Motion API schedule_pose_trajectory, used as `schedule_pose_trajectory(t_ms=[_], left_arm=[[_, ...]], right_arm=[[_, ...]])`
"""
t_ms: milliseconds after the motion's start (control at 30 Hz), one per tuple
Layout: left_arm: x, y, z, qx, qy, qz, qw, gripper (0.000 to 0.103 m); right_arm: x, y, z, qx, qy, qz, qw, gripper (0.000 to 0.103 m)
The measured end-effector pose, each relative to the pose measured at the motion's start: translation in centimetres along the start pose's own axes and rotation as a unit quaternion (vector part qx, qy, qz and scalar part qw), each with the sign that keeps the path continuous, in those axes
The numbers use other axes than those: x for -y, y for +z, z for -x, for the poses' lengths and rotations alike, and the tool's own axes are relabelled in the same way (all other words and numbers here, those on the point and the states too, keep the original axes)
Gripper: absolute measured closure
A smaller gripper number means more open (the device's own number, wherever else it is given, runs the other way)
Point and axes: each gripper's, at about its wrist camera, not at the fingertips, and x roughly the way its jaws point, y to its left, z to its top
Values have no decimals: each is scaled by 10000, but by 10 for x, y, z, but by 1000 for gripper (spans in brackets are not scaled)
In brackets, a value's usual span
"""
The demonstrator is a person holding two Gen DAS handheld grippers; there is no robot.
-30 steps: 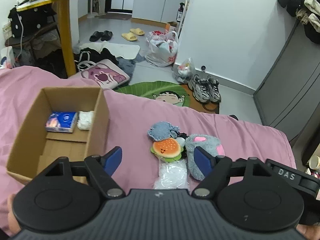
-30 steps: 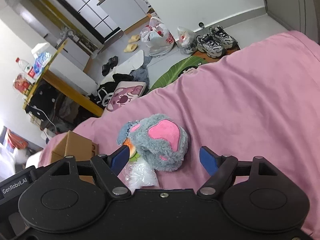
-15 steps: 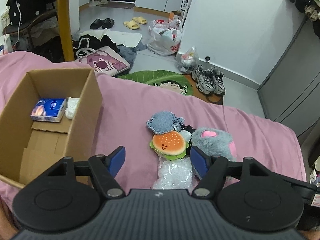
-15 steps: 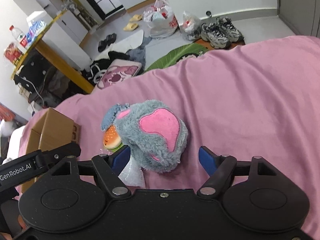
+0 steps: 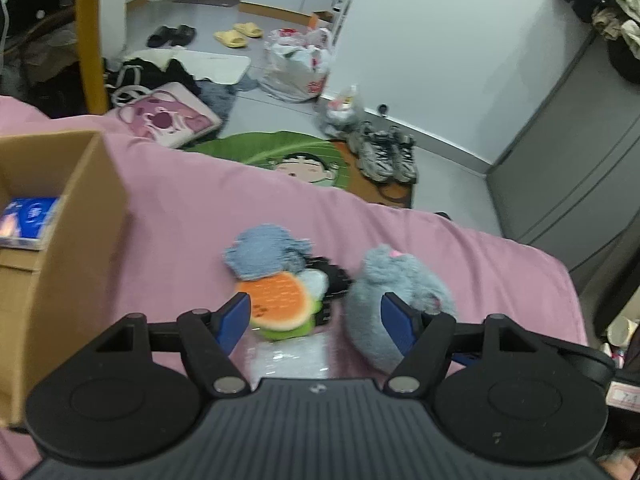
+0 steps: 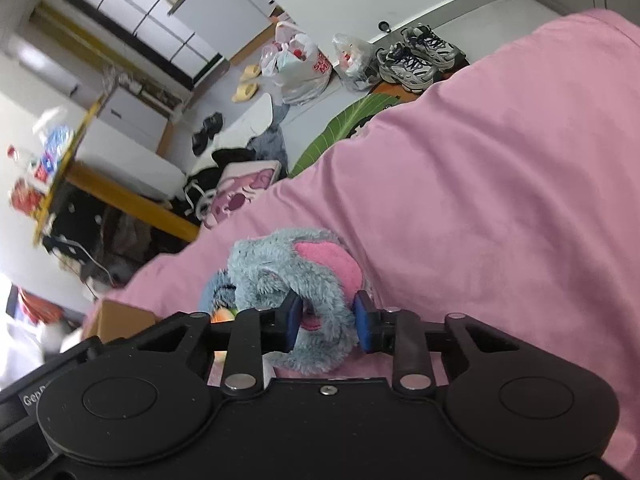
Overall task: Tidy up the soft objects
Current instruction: 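Grasp the grey plush elephant with the right gripper, then lift the grey plush elephant with the right gripper toward the box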
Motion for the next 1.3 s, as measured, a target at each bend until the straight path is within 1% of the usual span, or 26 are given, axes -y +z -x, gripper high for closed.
schedule_pose_trajectory(t_ms=[200,300,367,567,633,667,733,833,967,1067,1167,1300], left_arm=[[18,2,-15,-100,-237,-61,9997,32],[20,2,-25,-242,-371,76,9990,41],[23,2,-31,-309,-429,141,9985,41],[24,5,-48,-494,-440,354,9972,50],[25,4,-54,-665,-411,376,9962,60],[24,3,-58,-764,-460,441,9950,61],[20,2,-61,-855,-577,617,9927,69],[21,2,-59,-867,-581,599,9927,73],[20,5,-51,-849,-685,629,9920,74],[20,5,-42,-814,-746,562,9923,74],[20,5,-32,-769,-724,512,9931,75],[17,4,-15,-641,-690,529,9942,75]], right_arm=[[12,4,-7,-29,243,-286,9993,81],[18,5,-10,-65,331,-424,9985,81],[22,6,-11,-75,382,-496,9980,81],[27,6,-15,-102,414,-600,9973,82],[26,4,-14,-97,365,-535,9979,83],[23,2,-13,-84,347,-519,9980,83],[21,2,-11,-63,340,-508,9981,83],[18,2,-3,-21,419,-444,9981,83],[13,-1,5,68,431,-388,9983,84],[2,-4,11,141,370,-119,9991,84],[-10,-9,19,213,353,101,9991,84],[-21,-11,31,319,395,223,9985,85]])
